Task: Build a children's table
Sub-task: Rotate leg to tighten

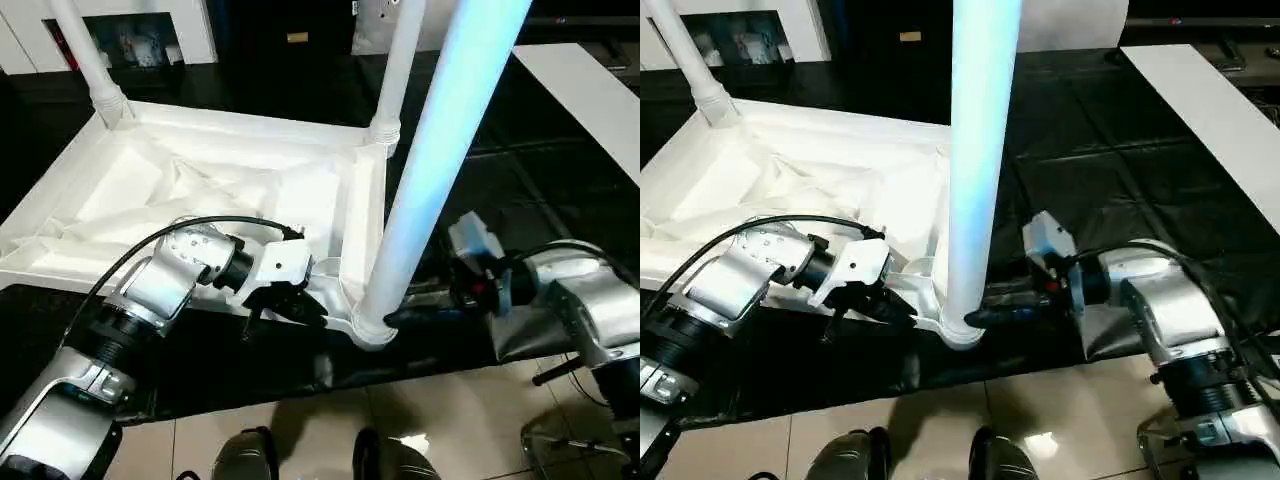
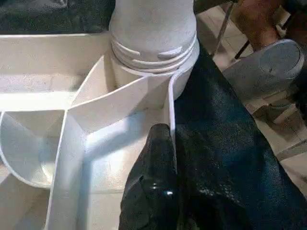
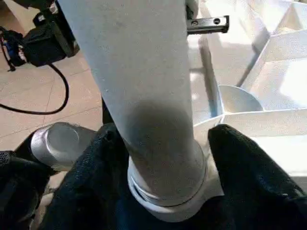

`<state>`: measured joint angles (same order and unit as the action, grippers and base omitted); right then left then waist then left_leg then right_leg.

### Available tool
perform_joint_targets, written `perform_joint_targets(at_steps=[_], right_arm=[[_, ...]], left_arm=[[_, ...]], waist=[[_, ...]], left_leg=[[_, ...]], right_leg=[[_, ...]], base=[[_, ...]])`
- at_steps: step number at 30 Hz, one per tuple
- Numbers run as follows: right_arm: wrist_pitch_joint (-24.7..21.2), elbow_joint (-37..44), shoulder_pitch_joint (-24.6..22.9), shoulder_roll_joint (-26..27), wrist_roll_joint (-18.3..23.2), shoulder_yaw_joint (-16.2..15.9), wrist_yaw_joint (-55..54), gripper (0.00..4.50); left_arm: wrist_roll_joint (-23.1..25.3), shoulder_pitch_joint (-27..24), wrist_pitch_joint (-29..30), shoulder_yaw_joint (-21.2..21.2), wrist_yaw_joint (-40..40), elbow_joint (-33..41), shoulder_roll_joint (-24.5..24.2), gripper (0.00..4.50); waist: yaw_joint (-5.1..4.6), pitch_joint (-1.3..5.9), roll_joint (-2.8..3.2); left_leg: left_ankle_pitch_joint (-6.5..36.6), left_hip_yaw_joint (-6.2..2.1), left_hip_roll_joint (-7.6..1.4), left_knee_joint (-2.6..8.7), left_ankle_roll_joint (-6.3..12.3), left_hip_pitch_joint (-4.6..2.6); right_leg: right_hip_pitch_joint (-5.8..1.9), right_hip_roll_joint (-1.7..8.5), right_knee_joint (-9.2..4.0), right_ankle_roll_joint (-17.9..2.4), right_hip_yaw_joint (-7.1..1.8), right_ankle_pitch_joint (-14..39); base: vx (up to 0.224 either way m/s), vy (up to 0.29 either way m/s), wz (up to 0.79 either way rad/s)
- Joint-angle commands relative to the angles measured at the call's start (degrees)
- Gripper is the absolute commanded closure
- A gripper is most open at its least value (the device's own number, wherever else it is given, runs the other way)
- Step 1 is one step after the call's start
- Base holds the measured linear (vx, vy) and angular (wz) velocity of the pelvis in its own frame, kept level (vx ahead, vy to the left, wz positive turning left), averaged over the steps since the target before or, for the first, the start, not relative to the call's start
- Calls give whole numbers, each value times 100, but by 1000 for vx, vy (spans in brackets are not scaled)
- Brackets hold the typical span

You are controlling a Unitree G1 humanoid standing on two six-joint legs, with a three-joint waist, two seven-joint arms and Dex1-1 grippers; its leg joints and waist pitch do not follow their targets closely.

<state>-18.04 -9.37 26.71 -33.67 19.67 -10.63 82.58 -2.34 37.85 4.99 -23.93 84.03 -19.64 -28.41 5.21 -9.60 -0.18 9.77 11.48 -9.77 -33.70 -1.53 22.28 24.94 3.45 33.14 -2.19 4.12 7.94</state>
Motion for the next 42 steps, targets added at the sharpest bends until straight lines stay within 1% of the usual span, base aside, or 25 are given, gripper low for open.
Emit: perform_joint_targets(at_steps=[1, 2, 6, 7, 12, 13, 15, 18, 19, 20, 21, 22, 23, 24, 25, 26, 27, 28, 32, 34, 35, 36, 37, 38, 42], right_arm=[[32, -2, 72, 23, 21, -30, 28, 190], [34, -4, 73, 31, 22, -35, 27, 213], [32, -53, 91, 130, 30, -66, 21, 229], [8, -43, 85, 160, 40, -80, 6, 247], [-221, 148, -14, 207, 185, -123, 21, 254], [-432, 321, -125, 222, 322, -35, -80, 256], [-554, 411, -186, 237, 405, 24, -151, 257], [-1005, 723, -383, 427, 509, 255, -843, 257], [-1217, 789, -419, 688, 283, 364, -1600, 257], [-1261, 794, -421, 772, 178, 386, -1839, 257], [-1309, 792, -415, 841, 83, 394, -2034, 257], [-1361, 757, -399, 978, -44, 419, -2345, 257], [-1466, 710, -363, 1234, -125, 503, -2799, 257], [-1577, 656, -295, 1528, -255, 587, -3341, 257], [-1593, 651, -284, 1567, -274, 598, -3415, 257], [-1697, 577, -181, 1896, -401, 700, -3996, 257], [-1697, 577, -181, 1896, -401, 700, -3996, 257], [-1778, 470, -55, 2276, -507, 818, -4691, 257], [-1813, 228, 136, 2849, -682, 985, -5705, 257], [-1637, 49, 229, 3140, -844, 1060, -6174, 257], [-1510, -13, 258, 3248, -923, 1084, -6336, 257], [-1471, -27, 263, 3269, -932, 1089, -6353, 222], [-1157, -98, 281, 3390, -994, 1124, -6463, 201], [-1070, -89, 279, 3454, -972, 1171, -6514, 187], [-965, 174, 144, 3271, -886, 1224, -6324, 160]], left_arm=[[28, 75, -151, -207, 278, 81, 38, 450], [26, 76, -152, -208, 282, 78, 36, 450], [24, 94, -181, -218, 321, 41, 20, 450], [19, 96, -170, -219, 340, 39, 18, 450], [-39, 76, -41, -188, 325, 57, 42, 450], [-27, 47, 159, -142, 191, 79, 37, 450], [-21, 39, 348, -86, 26, 92, 72, 450], [-52, 7, 1139, 159, -650, 238, 272, 450], [-84, -24, 1626, 352, -1172, 349, 487, 450], [-96, -33, 1783, 414, -1333, 380, 561, 450], [-111, -44, 1921, 461, -1446, 412, 615, 450], [-99, -52, 2104, 527, -1671, 449, 732, 450], [-55, -57, 2392, 615, -2043, 484, 944, 450], [20, -57, 2651, 675, -2381, 500, 1150, 450], [32, -57, 2682, 680, -2419, 501, 1174, 450], [101, -27, 2852, 749, -2754, 431, 1400, 450], [101, -27, 2852, 749, -2754, 431, 1400, 450], [161, 56, 2963, 863, -3230, 279, 1686, 450], [231, 247, 3026, 1102, -4140, -1, 2186, 450], [231, 358, 3026, 1285, -4644, -147, 2511, 450], [228, 396, 3048, 1366, -4825, -180, 2649, 450], [228, 403, 3053, 1377, -4855, -180, 2677, 450], [230, 435, 3102, 1398, -4962, -144, 2824, 450], [258, 436, 3120, 1349, -4964, -105, 2850, 450], [327, 330, 2920, 1135, -4687, 23, 2622, 450]], waist=[[-29, 508, -66], [-30, 506, -63], [-37, 495, -63], [-34, 499, -54], [-28, 507, -39], [-31, 503, -40], [-22, 506, -25], [-22, 493, -2], [-48, 481, -18], [-55, 468, -5], [-76, 464, -19], [-115, 456, -33], [-134, 453, -36], [-199, 452, -38], [-258, 455, -43], [-304, 473, -55], [-331, 470, -58], [-348, 478, -54], [-373, 488, -25], [-364, 513, -9], [-365, 516, -21], [-361, 517, -22], [-339, 544, -15], [-329, 543, -11], [-293, 563, -14]], left_leg=[[789, -170, -375, 364, 587, -142], [796, -168, -371, 361, 586, -141], [845, -176, -368, 370, 551, -134], [858, -179, -370, 372, 536, -141], [830, -177, -377, 372, 524, -151], [822, -174, -376, 374, 523, -143], [847, -176, -379, 376, 506, -155], [931, -178, -387, 386, 443, -161], [968, -197, -370, 392, 364, -152], [997, -201, -362, 394, 314, -148], [1111, -207, -334, 389, 234, -161], [1151, -233, -312, 400, 193, -135], [1158, -236, -311, 402, 179, -125], [1170, -234, -307, 395, 168, -134], [1178, -247, -298, 395, 150, -114], [1135, -254, -276, 387, 174, -101], [1101, -246, -265, 382, 189, -81], [1067, -236, -255, 377, 232, -102], [1043, -217, -245, 363, 272, -133], [1051, -217, -266, 367, 272, -147], [1040, -213, -271, 374, 292, -150], [1012, -209, -270, 372, 302, -138], [897, -209, -284, 373, 357, -115], [865, -210, -283, 372, 376, -116], [707, -183, -276, 365, 565, -119]], right_leg=[[-360, 541, -353, -1181, -332, 1889], [-358, 541, -356, -1180, -332, 1894], [-362, 544, -369, -1144, -326, 2033], [-362, 545, -370, -1135, -326, 2059], [-361, 544, -363, -1171, -332, 1961], [-365, 531, -359, -1191, -331, 1886], [-361, 532, -362, -1202, -331, 1893], [-359, 545, -382, -1219, -339, 2002], [-365, 549, -398, -1189, -329, 2173], [-361, 548, -409, -1159, -325, 2283], [-351, 548, -453, -1058, -306, 2596], [-380, 566, -483, -923, -286, 2876], [-381, 567, -493, -862, -287, 2939], [-354, 549, -502, -836, -288, 2947], [-365, 552, -511, -808, -274, 2983], [-385, 556, -512, -770, -265, 2988], [-388, 544, -507, -757, -267, 2958], [-370, 537, -530, -733, -271, 2929], [-332, 505, -543, -733, -270, 2842], [-328, 497, -525, -796, -265, 2591], [-323, 496, -525, -813, -272, 2510], [-328, 494, -513, -832, -276, 2410], [-362, 510, -460, -924, -292, 2032], [-360, 512, -450, -956, -294, 1929], [-391, 505, -407, -1082, -314, 1511]], base=[[0, 0, 0], [0, 0, 0], [0, 0, 0], [0, 0, 0], [0, 0, 0], [0, 0, 0], [0, 0, 0], [0, 0, 0], [0, 0, 0], [0, 0, 0], [0, 0, 0], [0, 0, 0], [0, 0, 0], [0, 0, 0], [0, 0, 0], [0, 0, 0], [0, 0, 0], [0, 0, 0], [0, 0, 0], [0, 0, 0], [0, 0, 0], [0, 0, 0], [0, 0, 0], [0, 0, 0], [0, 0, 0]])
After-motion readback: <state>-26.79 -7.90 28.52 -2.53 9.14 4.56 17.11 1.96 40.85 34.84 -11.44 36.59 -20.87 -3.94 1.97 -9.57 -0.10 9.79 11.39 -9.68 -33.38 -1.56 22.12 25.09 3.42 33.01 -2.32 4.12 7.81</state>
